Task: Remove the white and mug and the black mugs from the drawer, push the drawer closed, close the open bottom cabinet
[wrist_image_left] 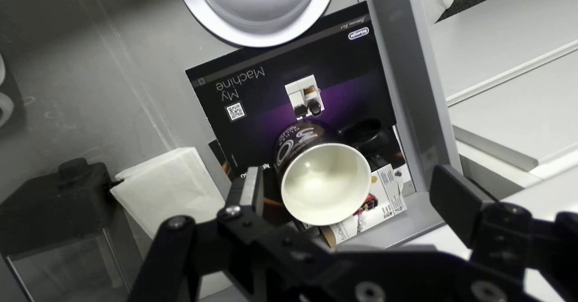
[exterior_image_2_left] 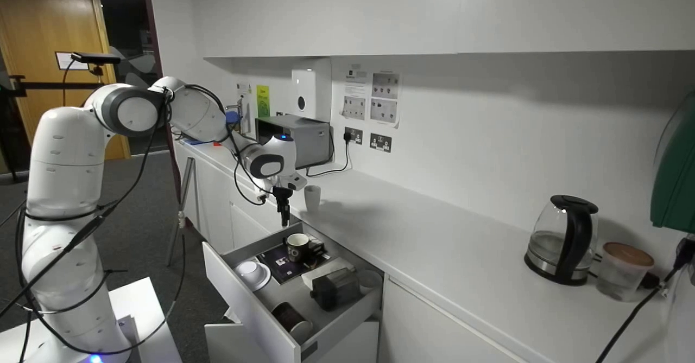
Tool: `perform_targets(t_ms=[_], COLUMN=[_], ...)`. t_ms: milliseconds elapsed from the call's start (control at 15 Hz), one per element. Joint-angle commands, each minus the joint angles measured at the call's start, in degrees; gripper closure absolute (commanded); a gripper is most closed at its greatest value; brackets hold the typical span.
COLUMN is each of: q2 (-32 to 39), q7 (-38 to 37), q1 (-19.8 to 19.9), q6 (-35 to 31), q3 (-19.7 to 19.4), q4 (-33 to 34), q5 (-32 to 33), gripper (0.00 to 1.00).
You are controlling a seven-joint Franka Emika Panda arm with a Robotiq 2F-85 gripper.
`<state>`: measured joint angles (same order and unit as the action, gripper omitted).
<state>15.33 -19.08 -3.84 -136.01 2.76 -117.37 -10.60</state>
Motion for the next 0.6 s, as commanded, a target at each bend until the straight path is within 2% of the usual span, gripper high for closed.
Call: perform_targets(t_ms=[0,533], q2=[3.7,10.4], q7=[1.4,1.3], q1=[0.1,0.3], q6=[-1.1,-0.1], q3=[-0.1,-0.9], q4=[4.1,10.7], q5=[-0.7,-0.2], gripper=[0.00,0.00])
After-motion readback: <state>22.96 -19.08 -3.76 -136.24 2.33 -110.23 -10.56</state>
